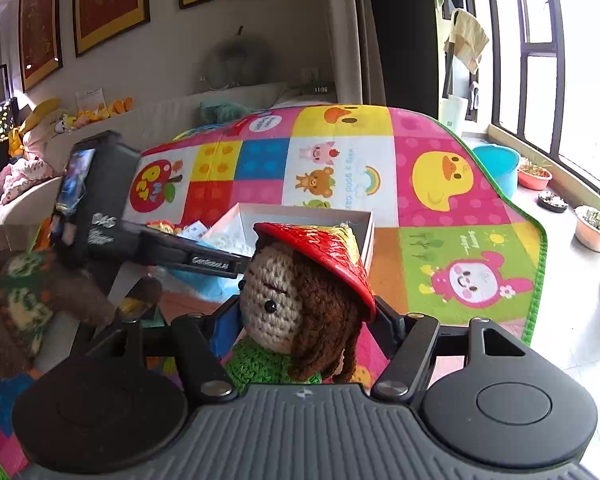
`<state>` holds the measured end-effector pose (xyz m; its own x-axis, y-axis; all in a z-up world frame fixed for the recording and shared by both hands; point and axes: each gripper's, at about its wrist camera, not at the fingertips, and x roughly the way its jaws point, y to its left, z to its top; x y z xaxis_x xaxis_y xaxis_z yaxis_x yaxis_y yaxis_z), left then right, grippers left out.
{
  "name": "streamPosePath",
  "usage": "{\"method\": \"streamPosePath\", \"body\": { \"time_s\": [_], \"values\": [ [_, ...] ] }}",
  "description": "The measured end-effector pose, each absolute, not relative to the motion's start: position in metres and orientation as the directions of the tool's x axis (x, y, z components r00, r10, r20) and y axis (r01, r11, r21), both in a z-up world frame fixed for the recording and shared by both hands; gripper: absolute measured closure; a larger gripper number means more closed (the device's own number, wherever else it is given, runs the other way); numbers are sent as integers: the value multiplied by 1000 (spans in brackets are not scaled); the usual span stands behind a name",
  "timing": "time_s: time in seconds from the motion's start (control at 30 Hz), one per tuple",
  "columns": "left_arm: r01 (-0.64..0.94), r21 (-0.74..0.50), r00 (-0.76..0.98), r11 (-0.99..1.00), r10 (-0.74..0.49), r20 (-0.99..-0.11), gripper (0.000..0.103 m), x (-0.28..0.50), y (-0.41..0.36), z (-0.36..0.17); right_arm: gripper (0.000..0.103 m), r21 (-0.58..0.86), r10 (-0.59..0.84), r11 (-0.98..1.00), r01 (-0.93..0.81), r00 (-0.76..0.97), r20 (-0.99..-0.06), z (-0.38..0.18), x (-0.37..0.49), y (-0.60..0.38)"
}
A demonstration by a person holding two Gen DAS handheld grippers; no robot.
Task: Organize objects
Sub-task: 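Carry the wipes into the pink box with the left tool while the right tool carries the doll there, then grasp the clear biscuit-stick pack with the left tool while the right tool releases the doll in the box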
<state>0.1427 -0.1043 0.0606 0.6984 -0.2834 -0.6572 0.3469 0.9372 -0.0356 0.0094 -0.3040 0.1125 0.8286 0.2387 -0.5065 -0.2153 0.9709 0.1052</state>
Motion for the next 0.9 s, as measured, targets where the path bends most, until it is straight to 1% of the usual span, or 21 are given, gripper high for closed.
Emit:
{"method": "streamPosePath", "body": {
  "time_s": [0.03, 0.07, 0.17, 0.27, 0.33, 0.4, 0.5, 0.57, 0.63, 0.73, 0.83, 0.9],
  "values": [
    [345, -49, 705, 937, -293, -646, 49, 142, -101, 66, 36, 108, 240, 971, -215, 833, -498, 116, 11, -304],
    [335, -68, 725, 940, -303, -618, 50, 139, -95, 74, 36, 106, 239, 971, -214, 841, -486, 121, 14, -303],
    [300, -142, 779, 943, -328, -535, 51, 128, -69, 95, 36, 68, 221, 975, -213, 867, -447, 134, 22, -301],
    [284, -205, 793, 937, -350, -498, 52, 104, -46, 102, 36, -8, 190, 977, -214, 882, -432, 143, 41, -295],
    [280, -225, 794, 933, -357, -492, 52, 86, -33, 98, 36, -54, 166, 976, -210, 883, -438, 143, 63, -288],
    [277, -239, 787, 931, -362, -499, 52, 69, -22, 89, 36, -77, 152, 974, -211, 871, -466, 136, 88, -279],
    [272, -248, 762, 930, -365, -535, 52, 45, -6, 72, 36, -54, 179, 966, -252, 807, -563, 115, 125, -265],
    [260, -244, 747, 934, -355, -563, 52, 33, 7, 61, 36, 36, 246, 954, -299, 705, -666, 95, 150, -260],
    [231, -252, 734, 940, -338, -589, 52, 24, 23, 51, 36, 136, 303, 943, -304, 613, -729, 74, 169, -258],
    [175, -264, 729, 949, -305, -612, 52, 20, 46, 40, 36, 132, 265, 957, -257, 600, -755, 52, 183, -256],
    [133, -257, 730, 957, -270, -628, 52, 20, 61, 34, 31, 65, 226, 962, -266, 638, -736, 48, 177, -248],
    [116, -247, 731, 962, -251, -634, 52, 20, 66, 31, 20, 54, 223, 962, -268, 654, -723, 55, 168, -247]
  ]
}}
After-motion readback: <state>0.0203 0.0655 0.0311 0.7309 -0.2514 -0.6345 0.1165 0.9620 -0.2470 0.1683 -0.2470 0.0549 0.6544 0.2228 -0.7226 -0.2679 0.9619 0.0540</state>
